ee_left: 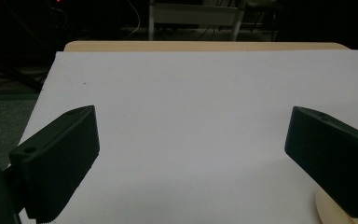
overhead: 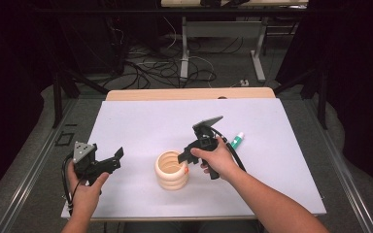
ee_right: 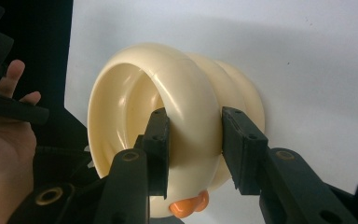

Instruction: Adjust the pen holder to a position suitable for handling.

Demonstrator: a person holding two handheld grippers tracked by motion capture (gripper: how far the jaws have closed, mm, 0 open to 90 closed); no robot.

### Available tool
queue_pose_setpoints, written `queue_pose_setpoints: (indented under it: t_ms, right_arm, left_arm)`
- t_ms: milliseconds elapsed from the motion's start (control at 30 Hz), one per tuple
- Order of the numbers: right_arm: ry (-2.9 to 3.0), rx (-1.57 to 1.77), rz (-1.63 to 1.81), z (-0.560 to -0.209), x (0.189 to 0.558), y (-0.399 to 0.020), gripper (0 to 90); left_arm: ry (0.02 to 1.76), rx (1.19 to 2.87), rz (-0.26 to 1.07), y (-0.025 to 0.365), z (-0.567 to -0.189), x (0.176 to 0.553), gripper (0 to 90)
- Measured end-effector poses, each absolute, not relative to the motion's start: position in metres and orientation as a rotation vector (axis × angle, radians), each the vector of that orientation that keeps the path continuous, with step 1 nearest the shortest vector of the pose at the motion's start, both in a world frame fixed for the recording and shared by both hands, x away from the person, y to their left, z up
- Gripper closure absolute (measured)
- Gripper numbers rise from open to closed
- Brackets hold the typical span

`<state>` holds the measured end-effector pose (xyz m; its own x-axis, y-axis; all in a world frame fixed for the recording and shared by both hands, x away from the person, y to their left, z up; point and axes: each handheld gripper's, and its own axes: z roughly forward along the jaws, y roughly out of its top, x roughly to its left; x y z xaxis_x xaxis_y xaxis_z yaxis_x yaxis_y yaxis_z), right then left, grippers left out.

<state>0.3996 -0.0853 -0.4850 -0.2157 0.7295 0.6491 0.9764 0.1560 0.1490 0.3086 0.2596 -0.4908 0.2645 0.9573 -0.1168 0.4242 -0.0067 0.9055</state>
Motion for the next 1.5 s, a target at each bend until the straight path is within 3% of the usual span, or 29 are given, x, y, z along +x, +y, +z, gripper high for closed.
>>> queue_pose_setpoints:
  t_ms: [833,1167,1500]
  right_arm:
    - [-2.133,-1.568,-0.880,-0.480,0.396,-0.089,37.9]
    - [-2.110,-1.633,-0.926,-0.474,0.398,-0.099,41.9]
    - [-2.185,-1.643,-0.941,-0.471,0.398,-0.104,17.4]
  left_arm:
    - [1.310,1.596,0.715,0.259,-0.491,0.309,3.0]
    - [1.311,1.594,0.711,0.259,-0.491,0.309,3.1]
    - [1.315,1.593,0.711,0.259,-0.492,0.309,3.1]
